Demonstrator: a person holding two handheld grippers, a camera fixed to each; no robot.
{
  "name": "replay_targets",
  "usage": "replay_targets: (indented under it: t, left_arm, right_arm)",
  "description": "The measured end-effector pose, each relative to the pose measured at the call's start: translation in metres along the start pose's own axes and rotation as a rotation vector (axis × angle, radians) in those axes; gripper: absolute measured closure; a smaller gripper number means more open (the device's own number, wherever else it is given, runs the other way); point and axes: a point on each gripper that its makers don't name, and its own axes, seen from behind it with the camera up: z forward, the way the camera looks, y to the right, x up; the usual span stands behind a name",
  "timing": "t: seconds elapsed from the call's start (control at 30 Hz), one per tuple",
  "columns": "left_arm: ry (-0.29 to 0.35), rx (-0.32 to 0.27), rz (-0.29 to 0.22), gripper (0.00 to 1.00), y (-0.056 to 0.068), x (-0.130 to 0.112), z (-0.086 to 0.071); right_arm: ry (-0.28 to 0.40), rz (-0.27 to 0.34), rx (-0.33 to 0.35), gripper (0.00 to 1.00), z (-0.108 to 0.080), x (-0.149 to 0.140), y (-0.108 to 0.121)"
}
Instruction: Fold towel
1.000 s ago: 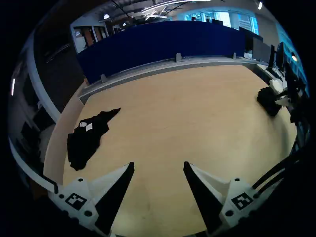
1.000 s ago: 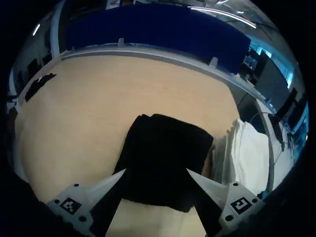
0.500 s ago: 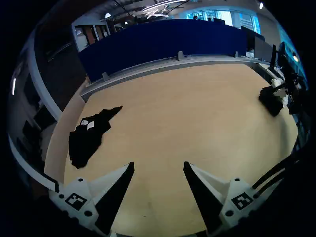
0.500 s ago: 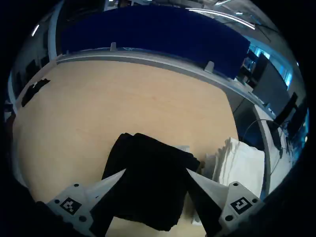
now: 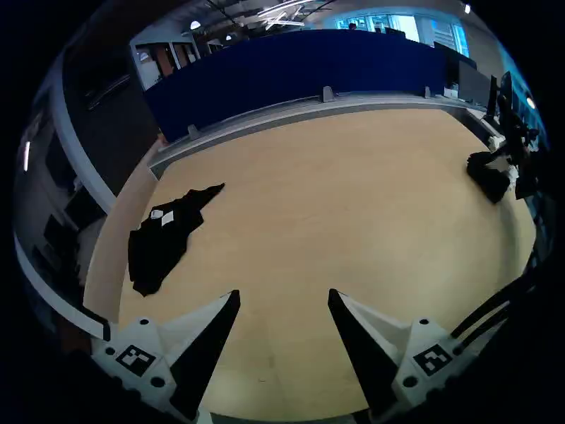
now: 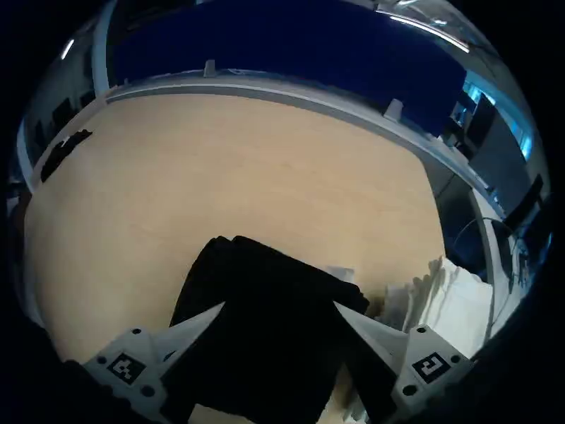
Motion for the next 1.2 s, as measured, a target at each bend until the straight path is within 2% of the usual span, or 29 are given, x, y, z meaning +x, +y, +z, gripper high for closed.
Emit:
replay_targets:
  t: [0.17,0.4,0.77,0.9,1.2]
  left_arm:
    - [0.002,-0.006,0.001,0.08,0.003,0.003,0.001]
    - [0.019,-0.016,-0.003,0.07,0.005,0.011,0.006]
    - [0.043,-0.028,-0.011,0.08,0.005,0.017,0.006]
    - [0.057,-0.033,-0.017,0.08,0.004,0.020,0.006]
    - [0.091,-0.045,-0.040,0.08,0.002,0.027,0.007]
  right_arm:
    - [0.006,0.007,0.004,0.02,-0.001,0.003,0.000]
    - [0.097,0.059,-0.005,0.02,-0.027,0.030,0.001]
    - [0.129,0.065,-0.030,0.02,-0.050,0.043,0.001]
    - [0.160,0.078,-0.043,0.03,-0.065,0.047,-0.006]
    - [0.251,0.118,-0.079,0.02,-0.114,0.045,-0.033]
